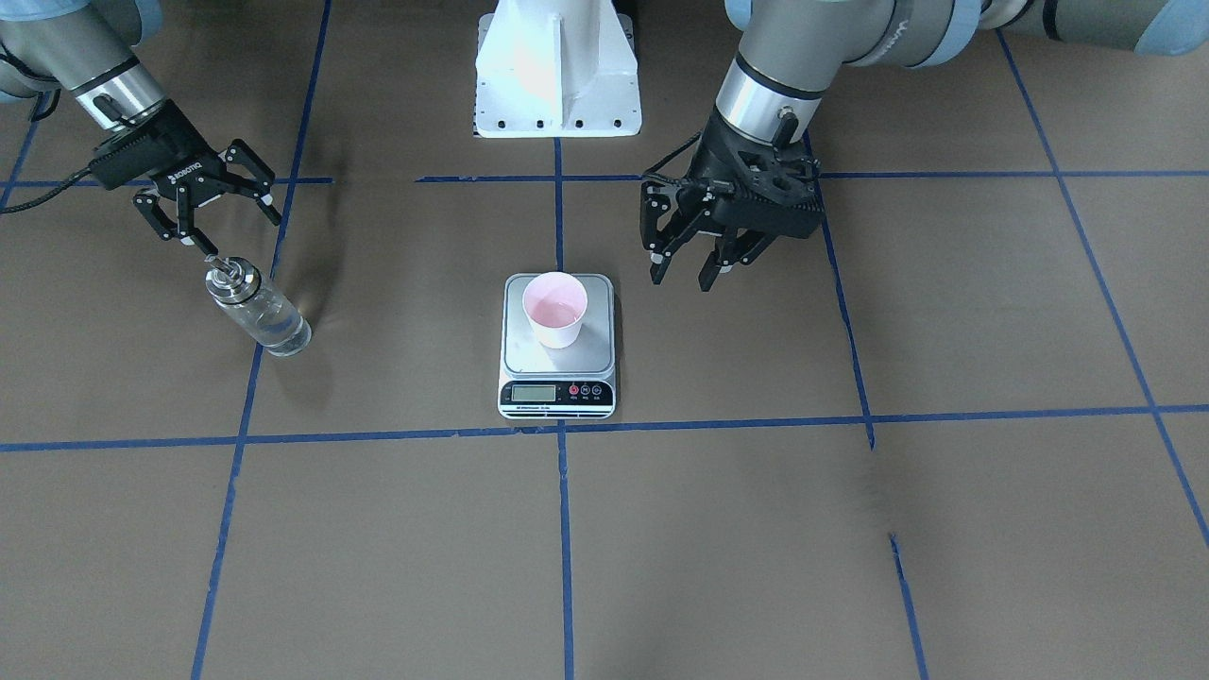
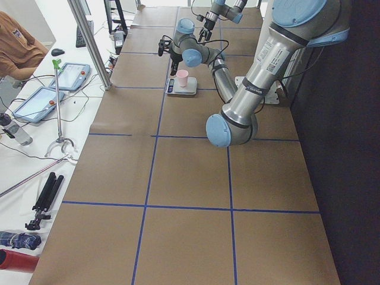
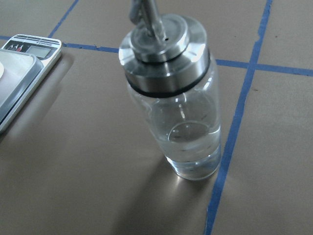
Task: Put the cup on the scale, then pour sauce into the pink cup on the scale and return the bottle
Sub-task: 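Withdraw the left gripper away while the right gripper approaches the glass bottle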
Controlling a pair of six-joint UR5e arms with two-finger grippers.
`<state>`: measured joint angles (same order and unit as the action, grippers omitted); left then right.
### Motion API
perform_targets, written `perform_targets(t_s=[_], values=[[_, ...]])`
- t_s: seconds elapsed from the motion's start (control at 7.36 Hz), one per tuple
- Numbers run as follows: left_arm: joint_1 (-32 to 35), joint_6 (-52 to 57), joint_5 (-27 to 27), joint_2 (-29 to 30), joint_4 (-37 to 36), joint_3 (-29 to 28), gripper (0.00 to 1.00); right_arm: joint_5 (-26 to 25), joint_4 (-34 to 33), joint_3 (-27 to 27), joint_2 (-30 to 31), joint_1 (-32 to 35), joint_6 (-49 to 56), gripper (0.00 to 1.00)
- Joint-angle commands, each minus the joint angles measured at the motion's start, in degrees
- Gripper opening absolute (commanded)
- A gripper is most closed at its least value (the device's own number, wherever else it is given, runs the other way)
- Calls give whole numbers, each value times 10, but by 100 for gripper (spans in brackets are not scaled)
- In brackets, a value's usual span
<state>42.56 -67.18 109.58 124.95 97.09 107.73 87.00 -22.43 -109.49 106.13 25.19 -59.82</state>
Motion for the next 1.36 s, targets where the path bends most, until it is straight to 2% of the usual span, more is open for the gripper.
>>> perform_targets(t_s=[0.0,0.14,0.41,0.68,0.95,1.22], values=[[29,29,0,-36,0,0,57,-176,-4,0,-1,-85,-35,100],[42,94,-2,-45,-1,0,57,-211,-6,0,-2,-96,-36,100],[52,135,-2,-80,0,3,57,-268,-6,2,-2,-108,-89,100],[90,231,-3,-123,-1,0,57,-331,-22,5,-2,-123,-90,100],[116,292,5,-153,4,-2,58,-361,-58,5,-20,-131,-91,100],[117,293,19,-154,4,-2,58,-381,-84,14,-35,-134,-91,100]])
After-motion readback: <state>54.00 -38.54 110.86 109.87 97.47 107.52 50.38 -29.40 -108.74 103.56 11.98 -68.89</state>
